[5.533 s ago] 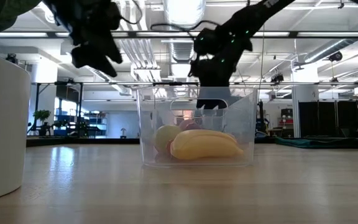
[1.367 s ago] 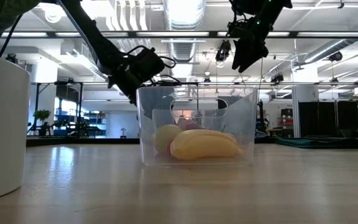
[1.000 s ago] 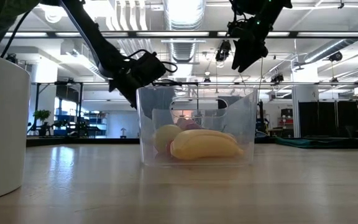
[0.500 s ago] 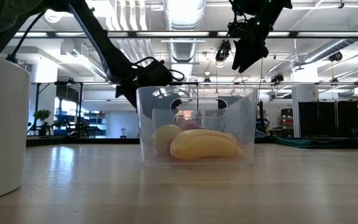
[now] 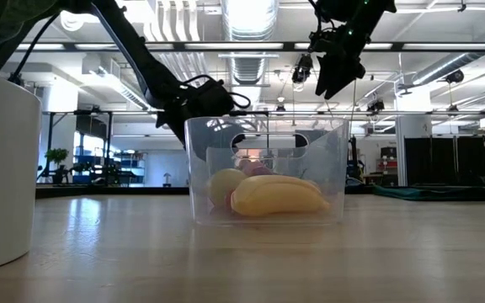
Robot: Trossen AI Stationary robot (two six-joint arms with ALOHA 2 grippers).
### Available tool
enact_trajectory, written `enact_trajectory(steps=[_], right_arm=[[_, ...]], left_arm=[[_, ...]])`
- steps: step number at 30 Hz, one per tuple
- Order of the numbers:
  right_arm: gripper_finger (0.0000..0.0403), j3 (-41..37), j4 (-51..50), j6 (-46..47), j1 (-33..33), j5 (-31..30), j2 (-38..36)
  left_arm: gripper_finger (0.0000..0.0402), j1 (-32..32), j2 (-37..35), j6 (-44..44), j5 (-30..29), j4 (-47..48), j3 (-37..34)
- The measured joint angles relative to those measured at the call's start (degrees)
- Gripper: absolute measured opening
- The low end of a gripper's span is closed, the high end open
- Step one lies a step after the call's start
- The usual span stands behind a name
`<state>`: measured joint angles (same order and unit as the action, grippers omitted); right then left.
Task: Pick and placing Produce into tupperware
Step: Put the cherry into the transparent bin
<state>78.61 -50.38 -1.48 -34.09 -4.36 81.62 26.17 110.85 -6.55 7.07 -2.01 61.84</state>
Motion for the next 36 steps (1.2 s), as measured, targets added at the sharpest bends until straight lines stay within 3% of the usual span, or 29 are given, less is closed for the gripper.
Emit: enact_trajectory(steps=[9, 15, 17, 21, 24, 28, 32, 36], right_arm=[[0.0239, 0.0, -0.3, 1.5, 0.0, 1.0, 0.0], [0.0239, -1.3, -0.4, 1.5, 0.0, 3.3, 0.0], [0.0241, -2.1, -0.1, 1.5, 0.0, 3.3, 0.0], [0.0241, -3.9, 0.0, 1.1, 0.0, 3.3, 0.0], [0.024, -5.0, -0.2, -0.1, 0.0, 3.3, 0.0], [0.024, -5.7, -0.2, -3.7, 0.0, 3.3, 0.0], [0.0238, -5.8, -0.1, -3.7, 0.0, 3.3, -0.1], [0.0242, -5.8, -0.1, -2.6, 0.0, 3.3, -0.4]], left_arm=[[0.006, 0.0, -1.4, 0.0, 0.0, 0.8, 0.4], [0.0059, -0.9, -12.3, 0.1, 2.5, 9.6, 0.4], [0.0059, -1.2, -17.0, 0.2, 8.1, 11.7, 0.4], [0.0058, -2.4, -24.4, 2.4, 28.5, 13.9, 0.3], [0.0059, -4.7, -25.6, 10.3, 34.4, 17.5, 0.3], [0.0064, -11.1, -23.6, 15.8, 32.3, 23.5, 0.0], [0.0067, -18.4, -18.6, 22.3, 23.2, 15.0, 0.2], [0.0068, -21.4, -16.0, 27.7, 14.0, 12.1, 1.8]])
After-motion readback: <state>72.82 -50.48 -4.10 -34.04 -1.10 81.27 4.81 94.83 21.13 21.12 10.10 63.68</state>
